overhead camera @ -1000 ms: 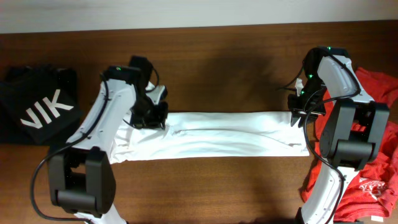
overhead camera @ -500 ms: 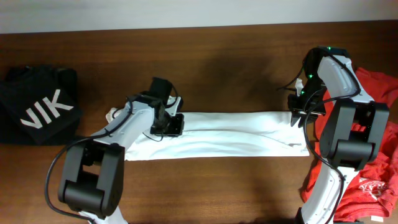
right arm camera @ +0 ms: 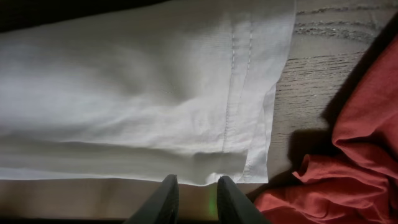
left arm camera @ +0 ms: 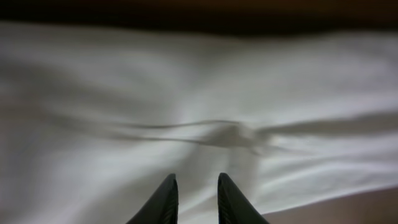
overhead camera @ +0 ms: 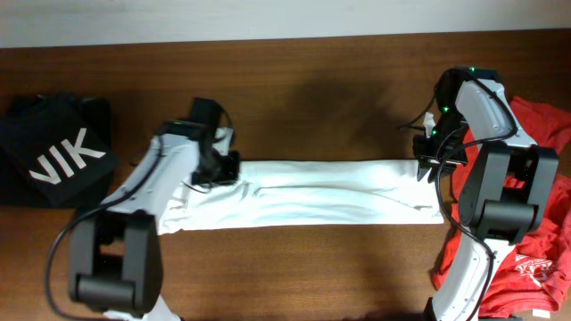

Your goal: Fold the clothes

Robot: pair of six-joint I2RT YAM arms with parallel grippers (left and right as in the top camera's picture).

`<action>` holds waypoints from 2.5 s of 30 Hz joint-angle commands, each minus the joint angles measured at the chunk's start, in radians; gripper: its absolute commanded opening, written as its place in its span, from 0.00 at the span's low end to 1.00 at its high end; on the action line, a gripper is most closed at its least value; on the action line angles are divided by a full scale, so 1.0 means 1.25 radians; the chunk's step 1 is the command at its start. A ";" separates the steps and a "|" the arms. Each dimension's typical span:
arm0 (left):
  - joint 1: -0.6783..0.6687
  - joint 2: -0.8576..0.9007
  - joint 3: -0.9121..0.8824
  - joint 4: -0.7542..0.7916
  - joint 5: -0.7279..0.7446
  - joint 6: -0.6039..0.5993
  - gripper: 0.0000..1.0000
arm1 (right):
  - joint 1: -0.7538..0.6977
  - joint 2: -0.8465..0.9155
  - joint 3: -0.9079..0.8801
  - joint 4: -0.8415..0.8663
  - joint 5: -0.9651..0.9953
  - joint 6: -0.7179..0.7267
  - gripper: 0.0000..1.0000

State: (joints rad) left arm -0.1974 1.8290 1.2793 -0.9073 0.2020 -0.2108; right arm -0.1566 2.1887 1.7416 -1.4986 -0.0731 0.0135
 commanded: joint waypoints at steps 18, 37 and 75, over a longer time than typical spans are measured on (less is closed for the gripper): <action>0.122 -0.056 -0.179 0.145 -0.218 -0.005 0.14 | -0.001 -0.013 -0.004 -0.003 -0.005 -0.005 0.25; 0.200 -0.167 -0.101 0.069 -0.125 -0.005 0.37 | -0.078 -0.026 -0.028 0.020 -0.102 -0.217 0.45; 0.202 -0.166 -0.101 0.055 -0.122 -0.005 0.45 | -0.078 -0.026 -0.159 0.174 0.032 -0.172 0.47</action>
State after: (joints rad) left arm 0.0536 1.6268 1.1450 -0.8383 0.0380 -0.2184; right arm -0.2577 2.1475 1.5246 -1.2827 -0.0601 -0.2165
